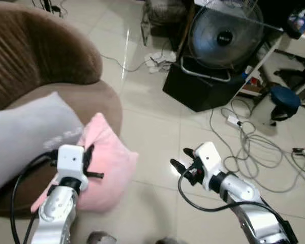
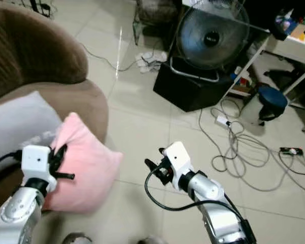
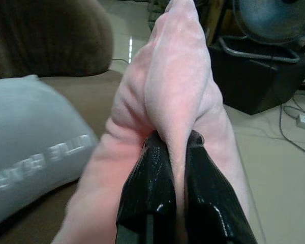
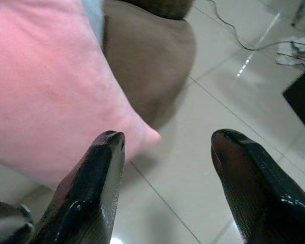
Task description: Move the pillow to the sofa from floor
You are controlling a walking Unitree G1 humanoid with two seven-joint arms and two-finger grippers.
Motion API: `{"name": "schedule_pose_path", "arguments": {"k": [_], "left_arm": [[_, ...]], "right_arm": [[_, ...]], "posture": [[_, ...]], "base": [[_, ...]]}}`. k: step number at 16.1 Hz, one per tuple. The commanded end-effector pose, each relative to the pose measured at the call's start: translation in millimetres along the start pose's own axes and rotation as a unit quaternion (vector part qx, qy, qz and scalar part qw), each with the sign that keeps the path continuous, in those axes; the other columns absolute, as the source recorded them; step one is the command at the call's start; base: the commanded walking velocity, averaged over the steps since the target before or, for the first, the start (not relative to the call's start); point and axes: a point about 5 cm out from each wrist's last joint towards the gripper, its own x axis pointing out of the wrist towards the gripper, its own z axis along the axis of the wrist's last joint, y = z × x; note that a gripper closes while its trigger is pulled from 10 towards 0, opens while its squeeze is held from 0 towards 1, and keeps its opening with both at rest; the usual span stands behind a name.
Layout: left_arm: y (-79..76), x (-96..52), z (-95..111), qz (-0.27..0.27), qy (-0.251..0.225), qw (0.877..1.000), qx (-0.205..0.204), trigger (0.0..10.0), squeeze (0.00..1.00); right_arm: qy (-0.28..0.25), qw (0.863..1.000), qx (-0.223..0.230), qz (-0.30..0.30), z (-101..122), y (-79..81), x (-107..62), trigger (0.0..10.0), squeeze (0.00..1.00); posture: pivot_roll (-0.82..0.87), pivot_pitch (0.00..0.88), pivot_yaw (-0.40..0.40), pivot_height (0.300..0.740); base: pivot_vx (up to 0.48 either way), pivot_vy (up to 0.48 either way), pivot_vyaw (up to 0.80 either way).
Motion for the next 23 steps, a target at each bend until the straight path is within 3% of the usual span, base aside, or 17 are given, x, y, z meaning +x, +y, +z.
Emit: {"name": "schedule_pose_path", "arguments": {"k": [1,6,16,20,23], "left_arm": [[-17.1,3.1,7,-0.026,-0.018,1.000,-0.003,10.0,0.00],[-20.2,3.2,4,-0.024,-0.014,1.000,0.001,10.0,0.00],[-24.6,3.9,2,-0.020,-0.011,1.000,0.003,10.0,0.00],[-20.0,3.7,4,-0.020,-0.020,1.000,0.007,10.0,0.00],[-18.0,4.2,4,-0.017,-0.025,0.999,0.017,10.0,0.00]], "right_arm": [[0.018,1.000,-0.002,-0.018,-8,-8.4,-9.9,10.0,0.00],[0.012,1.000,-0.012,-0.015,-5,-7.0,-9.1,10.0,0.00],[0.007,1.000,-0.025,-0.014,-3,-5.1,-7.9,10.0,0.00],[0.015,0.998,-0.003,-0.063,-9,-15.7,-8.0,10.0,0.00],[0.005,0.994,0.001,-0.111,-12,-24.6,-1.9,10.0,0.00]], "posture": [[0.11,0.153,-0.190,0.740],[0.11,0.156,-0.192,0.740],[0.11,0.168,-0.197,0.740],[0.12,0.154,-0.189,0.740],[0.15,0.147,-0.193,0.740]], "base": [[0.465,0.000,0.00],[0.464,0.000,0.00],[0.475,0.000,0.53],[0.469,0.000,0.38],[0.000,0.000,0.00]]}}
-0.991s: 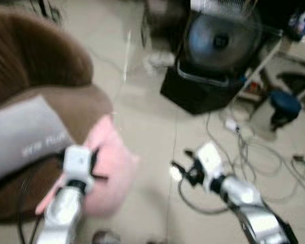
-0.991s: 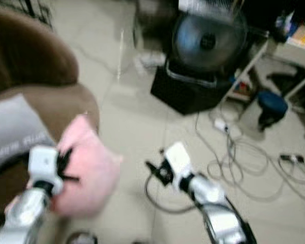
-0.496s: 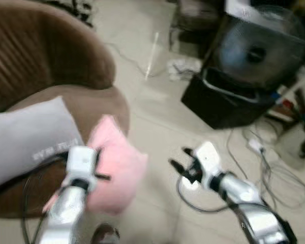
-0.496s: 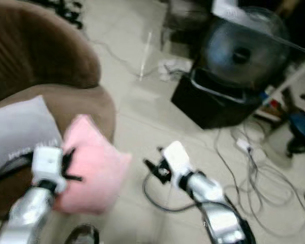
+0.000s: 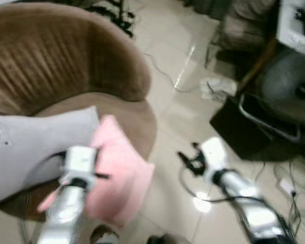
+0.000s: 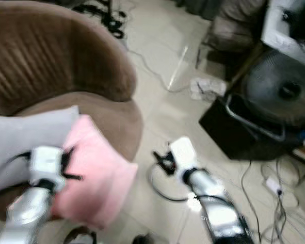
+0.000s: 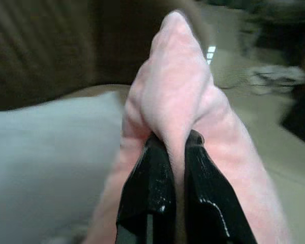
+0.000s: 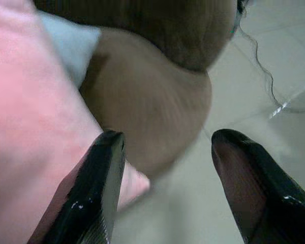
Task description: Move the pillow to the sofa from floor
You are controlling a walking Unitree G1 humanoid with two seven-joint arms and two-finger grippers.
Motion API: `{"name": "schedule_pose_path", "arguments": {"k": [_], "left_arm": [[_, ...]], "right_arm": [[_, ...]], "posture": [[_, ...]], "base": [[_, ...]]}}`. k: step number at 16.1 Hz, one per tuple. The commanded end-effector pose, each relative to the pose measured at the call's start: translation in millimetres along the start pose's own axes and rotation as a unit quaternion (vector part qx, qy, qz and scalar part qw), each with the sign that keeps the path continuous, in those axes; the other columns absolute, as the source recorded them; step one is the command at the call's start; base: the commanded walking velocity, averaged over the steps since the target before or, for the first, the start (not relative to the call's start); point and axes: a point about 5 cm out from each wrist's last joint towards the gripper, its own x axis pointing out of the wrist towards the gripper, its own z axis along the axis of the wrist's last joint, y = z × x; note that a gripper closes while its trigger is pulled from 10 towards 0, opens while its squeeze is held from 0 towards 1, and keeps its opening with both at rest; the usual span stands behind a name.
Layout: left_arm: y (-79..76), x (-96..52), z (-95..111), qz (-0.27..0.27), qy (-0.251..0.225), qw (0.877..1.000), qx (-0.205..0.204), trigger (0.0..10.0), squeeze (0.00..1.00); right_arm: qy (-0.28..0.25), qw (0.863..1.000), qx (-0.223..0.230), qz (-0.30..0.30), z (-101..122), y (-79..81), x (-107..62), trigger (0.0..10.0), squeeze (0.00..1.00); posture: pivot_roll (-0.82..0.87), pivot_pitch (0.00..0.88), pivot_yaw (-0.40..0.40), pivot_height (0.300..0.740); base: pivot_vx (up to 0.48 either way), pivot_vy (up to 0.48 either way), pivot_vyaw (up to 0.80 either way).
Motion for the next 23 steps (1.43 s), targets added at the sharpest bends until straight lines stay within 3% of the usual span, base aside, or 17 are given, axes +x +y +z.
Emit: {"name": "schedule_pose_path", "arguments": {"k": [1,5,8,16,18,23], "left_arm": [[-11.9,4.1,10,-0.018,-0.032,0.999,0.002,10.0,0.00],[3.9,9.0,20,-0.039,-0.037,0.998,0.035,10.0,0.00],[6.8,15.1,24,-0.057,-0.038,0.996,0.050,10.0,0.00],[10.6,23.1,21,-0.056,-0.025,0.997,0.041,10.0,0.00],[5.9,25.7,21,-0.066,-0.022,0.995,0.064,10.0,0.00],[2.5,26.7,19,-0.057,-0.023,0.997,0.052,10.0,0.00]], "right_arm": [[0.018,0.999,-0.002,-0.049,-13,-16.3,-8.7,10.0,0.00],[-0.002,0.999,0.010,-0.050,-13,-0.2,9.1,10.0,0.00],[-0.012,0.999,0.011,-0.046,-13,7.5,19.6,10.0,0.00],[-0.020,0.998,0.010,-0.056,-13,7.0,21.8,10.0,0.00],[-0.035,0.998,0.011,-0.059,-10,11.0,21.6,10.0,0.00],[-0.031,0.998,0.002,-0.047,-10,9.1,23.1,10.0,0.00]], "posture": [[0.16,0.146,-0.187,0.740],[0.15,0.139,-0.097,0.740],[0.15,0.129,-0.065,0.740],[0.11,0.129,-0.058,0.740],[0.11,0.128,-0.048,0.740],[0.11,0.112,-0.069,0.740]], "base": [[0.000,0.000,0.00],[0.000,0.000,0.00],[0.000,0.000,0.00],[0.000,0.000,0.00],[0.000,0.000,0.56],[0.000,-0.373,0.64]]}}
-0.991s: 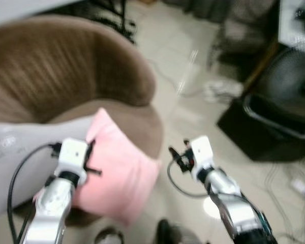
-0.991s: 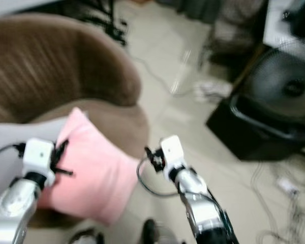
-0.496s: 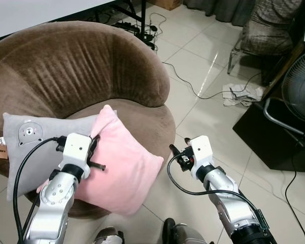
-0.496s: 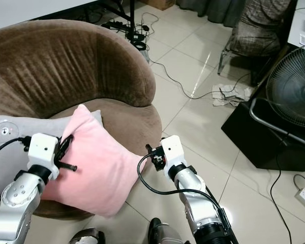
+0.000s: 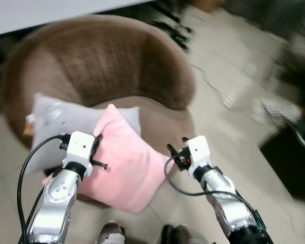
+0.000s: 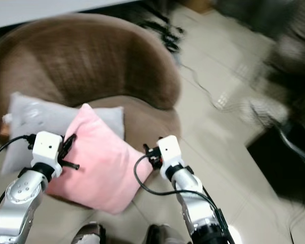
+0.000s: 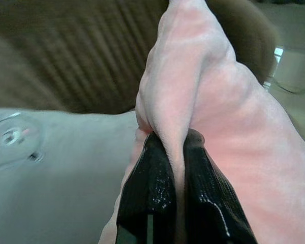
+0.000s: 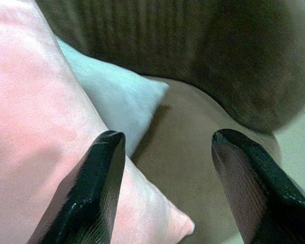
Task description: Move the pillow to the sofa from floor
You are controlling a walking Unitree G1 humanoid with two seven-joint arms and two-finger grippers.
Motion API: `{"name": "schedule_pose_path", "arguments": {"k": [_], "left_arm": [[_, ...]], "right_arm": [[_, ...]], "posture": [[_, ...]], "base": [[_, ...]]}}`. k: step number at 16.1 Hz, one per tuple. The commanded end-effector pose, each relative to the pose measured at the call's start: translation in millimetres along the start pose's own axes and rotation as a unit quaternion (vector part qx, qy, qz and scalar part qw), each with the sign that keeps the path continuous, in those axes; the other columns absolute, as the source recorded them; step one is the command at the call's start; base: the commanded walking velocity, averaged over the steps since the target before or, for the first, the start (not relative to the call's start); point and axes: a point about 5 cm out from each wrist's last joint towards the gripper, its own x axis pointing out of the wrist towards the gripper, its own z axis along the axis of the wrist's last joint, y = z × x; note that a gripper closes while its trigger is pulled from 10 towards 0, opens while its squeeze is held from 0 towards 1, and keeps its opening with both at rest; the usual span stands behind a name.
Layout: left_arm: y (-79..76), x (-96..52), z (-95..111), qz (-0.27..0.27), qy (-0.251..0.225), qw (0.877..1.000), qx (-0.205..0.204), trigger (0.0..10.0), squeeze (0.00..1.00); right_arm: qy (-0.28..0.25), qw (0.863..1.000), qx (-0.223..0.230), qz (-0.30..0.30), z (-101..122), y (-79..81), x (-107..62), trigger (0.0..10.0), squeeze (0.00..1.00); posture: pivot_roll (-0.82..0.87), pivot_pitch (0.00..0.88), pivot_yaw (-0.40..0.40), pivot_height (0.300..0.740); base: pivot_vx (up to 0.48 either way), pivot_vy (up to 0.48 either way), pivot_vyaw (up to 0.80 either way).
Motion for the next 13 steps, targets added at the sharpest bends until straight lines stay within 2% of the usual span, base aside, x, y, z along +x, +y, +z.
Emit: {"name": "schedule_pose_path", "arguments": {"k": [1,6,13], "left_arm": [[-6.7,0.2,1.9,0.001,-0.011,1.000,-0.001,10.0,0.00],[-8.4,-2.2,1.3,0.016,-0.014,1.000,-0.013,10.0,0.00],[-13.0,-7.7,-3.5,0.030,-0.010,0.999,-0.018,10.0,0.00]], "right_arm": [[0.006,1.000,-0.011,-0.001,-3.4,-8.3,-3.9,10.0,0.00],[0.008,1.000,-0.012,0.014,-2.9,-6.9,-3.7,10.0,0.00],[0.016,0.999,-0.016,0.024,-4.9,-7.0,-6.6,10.0,0.00]], "posture": [[0.12,0.112,-0.080,0.740],[0.13,0.121,-0.094,0.740],[0.14,0.148,-0.113,0.740]], "base": [[0.000,-0.480,0.58],[0.052,-0.443,0.57],[0.000,0.000,0.00]]}}
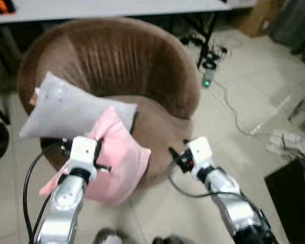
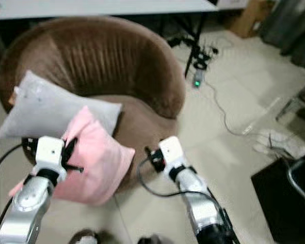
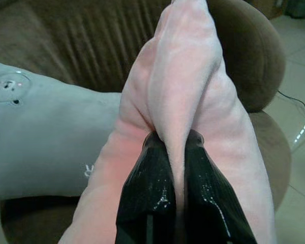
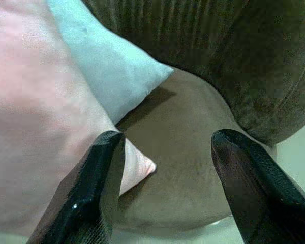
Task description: Move the pillow to the sofa from floor
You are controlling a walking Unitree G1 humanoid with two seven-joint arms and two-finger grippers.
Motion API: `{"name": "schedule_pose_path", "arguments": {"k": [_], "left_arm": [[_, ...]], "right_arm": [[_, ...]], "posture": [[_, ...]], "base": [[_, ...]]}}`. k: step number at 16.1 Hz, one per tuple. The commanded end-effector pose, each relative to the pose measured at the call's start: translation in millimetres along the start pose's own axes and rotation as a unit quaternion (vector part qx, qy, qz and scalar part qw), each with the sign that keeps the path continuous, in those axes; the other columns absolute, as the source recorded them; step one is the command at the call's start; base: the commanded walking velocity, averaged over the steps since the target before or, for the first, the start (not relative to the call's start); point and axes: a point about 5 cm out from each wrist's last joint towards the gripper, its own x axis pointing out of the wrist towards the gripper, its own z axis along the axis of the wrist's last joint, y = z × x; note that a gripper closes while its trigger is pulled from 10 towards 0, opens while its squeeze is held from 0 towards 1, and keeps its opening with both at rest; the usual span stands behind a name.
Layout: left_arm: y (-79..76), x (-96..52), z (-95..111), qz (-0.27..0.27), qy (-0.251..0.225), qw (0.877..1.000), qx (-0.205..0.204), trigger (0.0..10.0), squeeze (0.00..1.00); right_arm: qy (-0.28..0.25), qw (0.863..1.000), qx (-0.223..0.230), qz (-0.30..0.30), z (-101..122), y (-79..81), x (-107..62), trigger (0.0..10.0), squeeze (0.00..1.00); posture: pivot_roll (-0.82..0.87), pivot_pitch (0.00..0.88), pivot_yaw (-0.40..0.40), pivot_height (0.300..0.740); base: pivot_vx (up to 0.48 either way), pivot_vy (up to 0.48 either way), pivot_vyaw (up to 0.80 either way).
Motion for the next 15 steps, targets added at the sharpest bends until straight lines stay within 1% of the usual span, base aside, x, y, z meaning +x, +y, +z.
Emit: {"name": "schedule_pose_path", "arguments": {"k": [1,3,8,9,10,12,15], "left_arm": [[1.5,-2.3,2,0.011,-0.005,1.000,0.007,10.0,0.00],[4.5,-2.8,1,0.022,0.002,1.000,0.004,10.0,0.00],[-0.1,-4.7,0,0.022,0.002,1.000,0.002,10.0,0.00],[-1.7,-5.4,-2,0.019,0.004,1.000,0.003,10.0,0.00],[-3.7,-5.8,-2,0.012,0.006,1.000,0.005,10.0,0.00],[-6.0,-5.2,-1,0.006,-0.002,1.000,0.004,10.0,0.00],[-5.8,-3.0,1,0.003,-0.006,1.000,0.016,10.0,0.00]], "right_arm": [[-0.012,1.000,-0.009,0.000,4,-0.1,-1.7,10.0,0.00],[-0.009,1.000,-0.010,0.004,4,2.2,-2.8,10.0,0.00],[-0.002,1.000,-0.011,0.009,2,0.8,-4.0,10.0,0.00],[0.003,1.000,-0.003,-0.002,2,-2.2,-3.8,10.0,0.00],[0.004,1.000,0.003,-0.011,1,-4.4,-3.4,10.0,0.00],[0.005,1.000,0.004,-0.008,1,-2.6,-3.3,10.0,0.00],[0.007,1.000,0.007,-0.008,-2,-0.8,-3.8,10.0,0.00]], "posture": [[0.13,0.153,-0.114,0.740],[0.13,0.159,-0.115,0.740],[0.14,0.165,-0.128,0.740],[0.14,0.162,-0.130,0.740],[0.14,0.160,-0.127,0.740],[0.14,0.153,-0.121,0.740],[0.13,0.146,-0.115,0.740]], "base": [[0.281,-0.259,0.66],[0.304,-0.367,0.65],[0.386,-0.279,0.62],[0.401,-0.262,0.52],[0.398,-0.262,0.00],[0.000,0.000,0.00],[0.000,0.000,0.00]]}}
